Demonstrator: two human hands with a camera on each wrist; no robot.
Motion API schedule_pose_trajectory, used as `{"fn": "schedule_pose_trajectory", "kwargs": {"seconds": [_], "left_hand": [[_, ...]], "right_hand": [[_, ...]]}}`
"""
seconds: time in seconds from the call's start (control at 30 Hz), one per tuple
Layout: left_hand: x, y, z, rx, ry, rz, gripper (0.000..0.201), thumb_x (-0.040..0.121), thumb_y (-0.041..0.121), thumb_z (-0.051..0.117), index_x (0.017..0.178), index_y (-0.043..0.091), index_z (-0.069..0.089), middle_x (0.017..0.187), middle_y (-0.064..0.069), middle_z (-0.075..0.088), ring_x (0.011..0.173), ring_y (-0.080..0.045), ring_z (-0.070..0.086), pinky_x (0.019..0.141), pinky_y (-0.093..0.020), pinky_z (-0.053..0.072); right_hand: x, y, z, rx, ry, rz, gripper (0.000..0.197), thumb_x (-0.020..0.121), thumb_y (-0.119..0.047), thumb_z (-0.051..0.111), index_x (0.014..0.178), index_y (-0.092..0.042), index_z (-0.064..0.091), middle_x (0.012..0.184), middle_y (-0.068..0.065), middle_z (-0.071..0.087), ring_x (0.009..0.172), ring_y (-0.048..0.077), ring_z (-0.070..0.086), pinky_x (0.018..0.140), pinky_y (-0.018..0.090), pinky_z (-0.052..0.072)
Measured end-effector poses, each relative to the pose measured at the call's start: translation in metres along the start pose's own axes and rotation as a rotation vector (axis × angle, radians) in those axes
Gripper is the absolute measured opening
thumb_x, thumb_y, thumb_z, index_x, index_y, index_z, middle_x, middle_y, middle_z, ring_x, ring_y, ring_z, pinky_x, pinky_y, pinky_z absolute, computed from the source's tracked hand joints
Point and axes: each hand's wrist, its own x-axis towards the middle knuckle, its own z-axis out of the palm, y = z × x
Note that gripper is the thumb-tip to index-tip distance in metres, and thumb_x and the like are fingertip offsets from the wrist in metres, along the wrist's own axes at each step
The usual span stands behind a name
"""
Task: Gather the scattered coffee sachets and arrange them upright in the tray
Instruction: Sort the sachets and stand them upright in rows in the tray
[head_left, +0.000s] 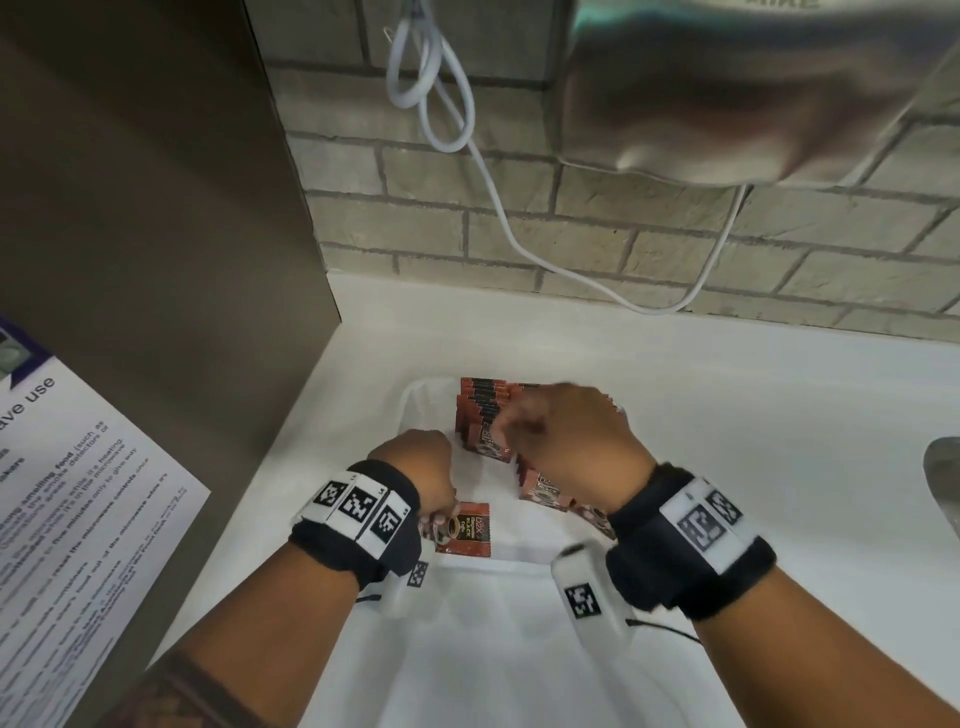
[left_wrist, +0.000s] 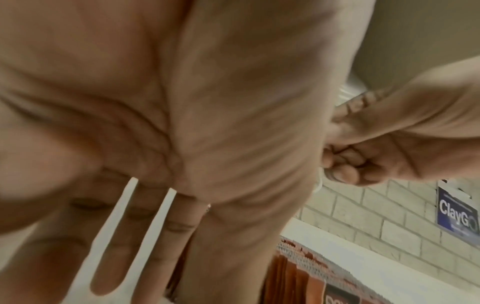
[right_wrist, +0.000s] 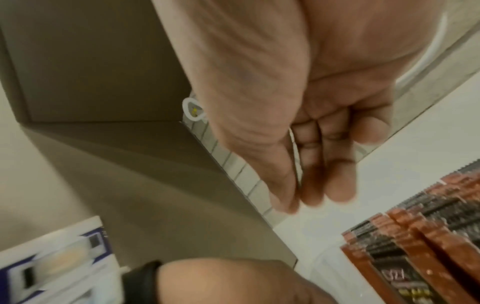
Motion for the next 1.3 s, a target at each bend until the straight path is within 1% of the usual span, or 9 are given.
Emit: {"fn": "schedule_pose_trajectory", "kwargs": {"seconds": [0.13, 0.2, 0.37, 0.53, 0.67, 0.83, 1.0, 1.13, 1.3], "left_hand": [[0.002, 0.001, 0.010, 0.060, -0.006, -0.039, 0.060, 0.078, 0.034, 0.081, 0.130, 0.014, 0.059, 0.120, -0.003, 0.066, 0.104, -0.022, 0.065, 0.090, -0.035, 0.056], [0.003, 0.002, 0.013, 0.101, -0.014, -0.049, 0.060, 0.078, 0.035, 0.081, 0.129, 0.014, 0.058, 0.120, -0.004, 0.066, 0.104, -0.023, 0.064, 0.088, -0.034, 0.055], [0.006, 0.006, 0.012, 0.152, -0.034, -0.063, 0.049, 0.081, 0.030, 0.079, 0.122, 0.009, 0.061, 0.112, -0.006, 0.068, 0.096, -0.024, 0.065, 0.081, -0.032, 0.054], [0.007, 0.007, 0.008, 0.174, -0.079, -0.063, 0.043, 0.080, 0.029, 0.082, 0.112, 0.006, 0.067, 0.097, -0.006, 0.068, 0.084, -0.022, 0.064, 0.077, -0.030, 0.055], [0.007, 0.003, 0.006, 0.150, -0.068, -0.033, 0.039, 0.080, 0.026, 0.082, 0.112, 0.008, 0.070, 0.105, -0.006, 0.072, 0.093, -0.022, 0.069, 0.078, -0.030, 0.057], [-0.003, -0.003, -0.007, 0.146, -0.063, 0.037, 0.029, 0.084, 0.025, 0.079, 0.109, 0.012, 0.074, 0.107, -0.003, 0.072, 0.097, -0.021, 0.068, 0.084, -0.031, 0.057], [-0.026, -0.014, -0.039, 0.009, -0.004, 0.105, 0.030, 0.084, 0.026, 0.079, 0.113, 0.017, 0.073, 0.107, 0.002, 0.072, 0.099, -0.018, 0.065, 0.089, -0.031, 0.053], [-0.042, -0.026, -0.063, -0.257, 0.002, 0.172, 0.022, 0.083, 0.025, 0.081, 0.104, 0.021, 0.076, 0.097, 0.006, 0.076, 0.096, -0.017, 0.068, 0.096, -0.036, 0.051], [-0.054, -0.023, -0.065, -0.637, -0.021, 0.306, 0.021, 0.086, 0.025, 0.079, 0.105, 0.022, 0.072, 0.095, 0.002, 0.076, 0.084, -0.011, 0.063, 0.075, -0.028, 0.050]], "right_hand": [[-0.034, 0.006, 0.024, -0.024, -0.298, 0.064, 0.017, 0.097, -0.035, 0.061, 0.104, -0.028, 0.074, 0.107, -0.013, 0.069, 0.093, 0.004, 0.062, 0.083, 0.020, 0.046], [-0.044, 0.013, 0.039, -0.119, -0.364, 0.095, 0.030, 0.094, -0.045, 0.062, 0.118, -0.027, 0.068, 0.117, -0.009, 0.065, 0.102, 0.010, 0.061, 0.090, 0.027, 0.047], [-0.049, 0.026, 0.063, -0.166, -0.362, 0.159, 0.054, 0.092, -0.049, 0.064, 0.138, -0.023, 0.053, 0.132, -0.001, 0.059, 0.119, 0.019, 0.055, 0.096, 0.031, 0.045], [-0.049, 0.032, 0.070, -0.138, -0.358, 0.185, 0.053, 0.092, -0.049, 0.064, 0.137, -0.024, 0.053, 0.131, -0.002, 0.060, 0.117, 0.018, 0.057, 0.096, 0.030, 0.046], [-0.050, 0.036, 0.070, -0.109, -0.340, 0.194, 0.049, 0.091, -0.049, 0.064, 0.134, -0.025, 0.056, 0.128, -0.004, 0.061, 0.114, 0.015, 0.057, 0.096, 0.030, 0.047], [-0.049, 0.037, 0.065, -0.065, -0.286, 0.182, 0.039, 0.092, -0.046, 0.064, 0.124, -0.024, 0.062, 0.121, -0.006, 0.062, 0.107, 0.014, 0.059, 0.093, 0.029, 0.049], [-0.045, 0.030, 0.054, 0.121, -0.077, 0.159, 0.013, 0.094, -0.034, 0.065, 0.103, -0.025, 0.069, 0.096, -0.013, 0.065, 0.086, 0.007, 0.061, 0.074, 0.024, 0.048], [-0.037, 0.018, 0.048, 0.187, 0.111, 0.063, 0.023, 0.092, -0.036, 0.068, 0.108, -0.020, 0.062, 0.092, -0.006, 0.066, 0.082, 0.010, 0.062, 0.075, 0.027, 0.050], [-0.021, 0.003, 0.042, 0.406, 0.219, 0.045, 0.024, 0.082, -0.040, 0.078, 0.091, -0.026, 0.061, 0.081, -0.002, 0.062, 0.072, 0.016, 0.059, 0.064, 0.037, 0.054]]}}
